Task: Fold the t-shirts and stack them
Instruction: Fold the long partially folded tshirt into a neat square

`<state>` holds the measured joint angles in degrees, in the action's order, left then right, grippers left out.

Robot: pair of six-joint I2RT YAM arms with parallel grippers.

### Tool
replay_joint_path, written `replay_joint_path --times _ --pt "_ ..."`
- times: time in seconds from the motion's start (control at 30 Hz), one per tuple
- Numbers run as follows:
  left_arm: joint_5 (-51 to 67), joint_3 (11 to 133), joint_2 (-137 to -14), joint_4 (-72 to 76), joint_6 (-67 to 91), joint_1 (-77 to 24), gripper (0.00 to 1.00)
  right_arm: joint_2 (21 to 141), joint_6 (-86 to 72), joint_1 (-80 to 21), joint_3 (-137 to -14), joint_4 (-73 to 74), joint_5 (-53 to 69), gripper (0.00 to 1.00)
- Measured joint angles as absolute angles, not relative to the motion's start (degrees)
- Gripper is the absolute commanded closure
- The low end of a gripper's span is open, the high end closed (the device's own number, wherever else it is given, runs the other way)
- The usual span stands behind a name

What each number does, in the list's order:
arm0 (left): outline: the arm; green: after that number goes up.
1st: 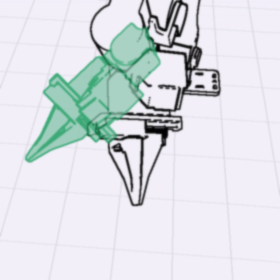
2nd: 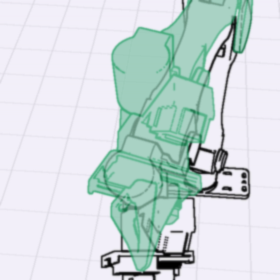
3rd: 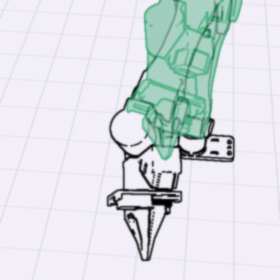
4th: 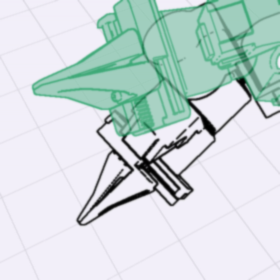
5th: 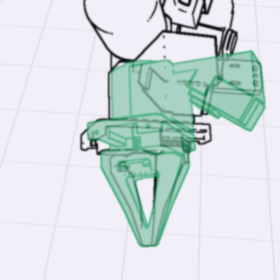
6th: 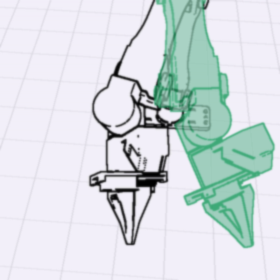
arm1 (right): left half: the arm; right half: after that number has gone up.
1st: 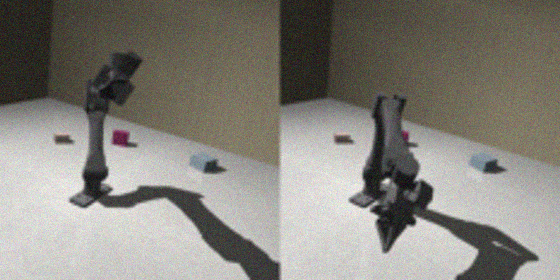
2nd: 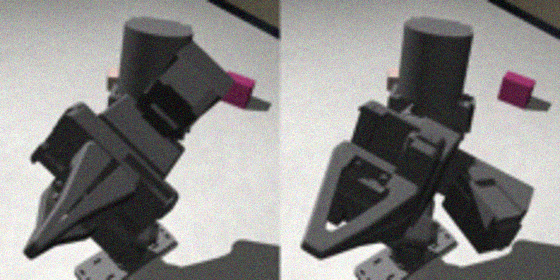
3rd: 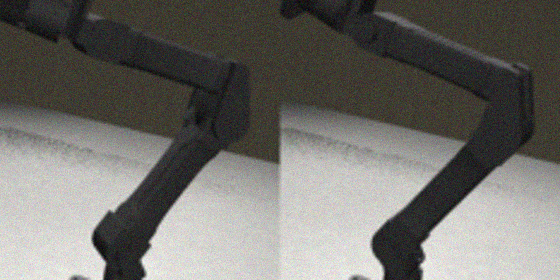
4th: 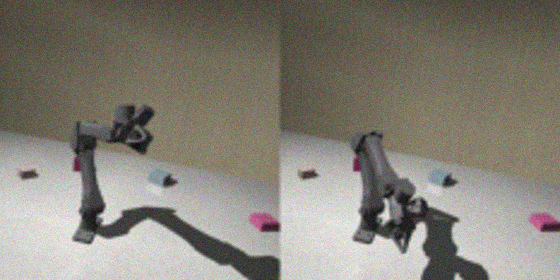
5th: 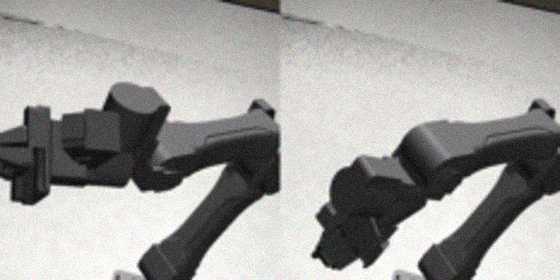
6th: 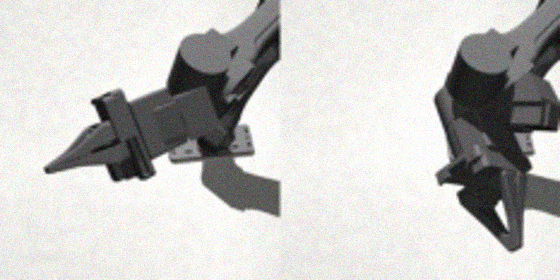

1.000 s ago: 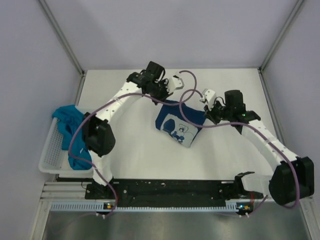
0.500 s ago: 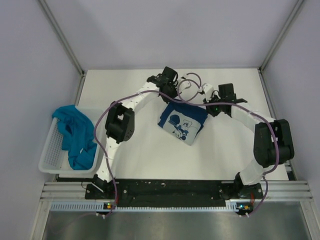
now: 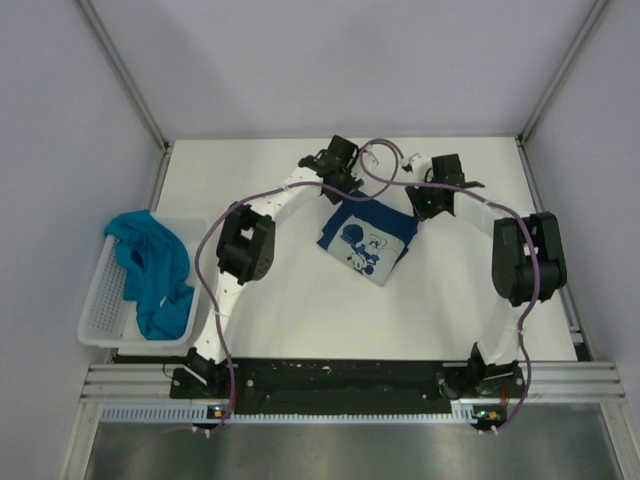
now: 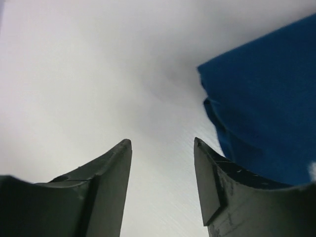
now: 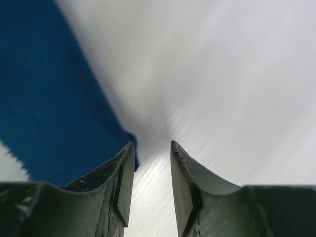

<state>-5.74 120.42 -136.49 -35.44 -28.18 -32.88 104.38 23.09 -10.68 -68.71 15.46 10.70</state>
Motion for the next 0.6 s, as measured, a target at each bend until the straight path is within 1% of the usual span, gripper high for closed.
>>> replay_joint_path --times 0.1,0.17,0.2,0.23,0.27,0.3,0.37,0.47,0.6 --pt "-8.7 121.6 -136.2 -34.8 -28.3 -32.7 0.39 106.1 17.8 -9.5 -73.4 16.9 7.1 0.55" --pt "-9.4 121.2 -134.8 -34.4 -28.0 -32.7 0.43 105.4 14.3 -8.8 -75.5 17.9 5.4 0.56" --pt "-9.3 119.9 -133.3 -34.0 -27.6 -32.7 0.49 104.6 12.9 -8.7 -75.5 17.7 5.3 0.6" --pt "-8.9 117.9 -131.1 -34.0 -27.1 -32.7 0.59 103.1 11.0 -8.5 -75.3 18.1 5.4 0.64" --pt "-7.8 114.5 -128.0 -33.1 -26.4 -32.7 0.72 101.3 9.3 -8.4 -74.4 18.0 6.2 0.69" --pt "-6.1 110.6 -124.3 -32.8 -25.4 -32.7 0.81 99.1 7.6 -8.5 -73.3 18.0 7.8 0.75" --pt "-1.5 103.1 -116.7 -33.0 -23.7 -32.7 0.92 94.8 3.7 -9.3 -70.8 17.4 12.3 0.86" --pt "7.0 96.0 -108.8 -32.5 -21.8 -33.5 0.96 91.5 -3.5 -10.7 -66.7 12.6 20.4 0.94" --pt "13.5 93.2 -108.9 -31.7 -19.5 -34.8 0.98 94.0 -11.7 -11.4 -61.5 6.6 26.0 0.99"
